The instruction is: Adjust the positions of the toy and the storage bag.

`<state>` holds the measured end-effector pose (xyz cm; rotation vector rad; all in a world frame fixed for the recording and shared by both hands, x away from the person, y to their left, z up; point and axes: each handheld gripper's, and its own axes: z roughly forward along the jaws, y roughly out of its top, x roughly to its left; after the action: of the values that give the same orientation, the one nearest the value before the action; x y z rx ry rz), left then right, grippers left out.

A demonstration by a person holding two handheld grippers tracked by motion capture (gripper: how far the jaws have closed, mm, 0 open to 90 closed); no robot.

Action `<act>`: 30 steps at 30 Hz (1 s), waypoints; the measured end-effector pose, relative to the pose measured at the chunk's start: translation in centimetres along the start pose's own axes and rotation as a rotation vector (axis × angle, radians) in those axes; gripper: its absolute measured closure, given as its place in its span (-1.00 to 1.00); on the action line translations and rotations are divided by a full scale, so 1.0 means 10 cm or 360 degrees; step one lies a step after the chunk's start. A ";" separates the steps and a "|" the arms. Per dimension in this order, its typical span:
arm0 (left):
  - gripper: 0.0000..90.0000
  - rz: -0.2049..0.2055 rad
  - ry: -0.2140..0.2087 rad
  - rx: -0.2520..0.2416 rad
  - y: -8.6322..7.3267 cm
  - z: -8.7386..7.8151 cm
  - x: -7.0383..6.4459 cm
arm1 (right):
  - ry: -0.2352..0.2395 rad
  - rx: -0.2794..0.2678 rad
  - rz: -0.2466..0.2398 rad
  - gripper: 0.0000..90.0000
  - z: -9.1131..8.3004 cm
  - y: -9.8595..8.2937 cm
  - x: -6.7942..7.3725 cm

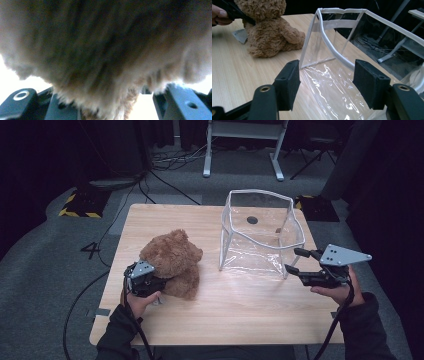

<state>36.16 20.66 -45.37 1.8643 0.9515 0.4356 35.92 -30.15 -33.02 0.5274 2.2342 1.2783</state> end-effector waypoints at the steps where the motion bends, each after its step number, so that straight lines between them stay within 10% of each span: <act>1: 0.26 0.0001 0.0001 0.0001 0.00 0.00 0.00 | 0.0003 -0.0001 -0.0008 -0.15 0.01 0.02 0.00; 30: 0.26 -0.0002 -0.0020 -0.0009 -0.01 0.00 0.01 | 0.0074 0.0134 -0.0053 -0.05 0.78 0.33 0.01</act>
<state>36.11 20.76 -45.49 1.8592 0.9420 0.4248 40.80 -23.29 -33.50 0.4937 2.3337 1.1958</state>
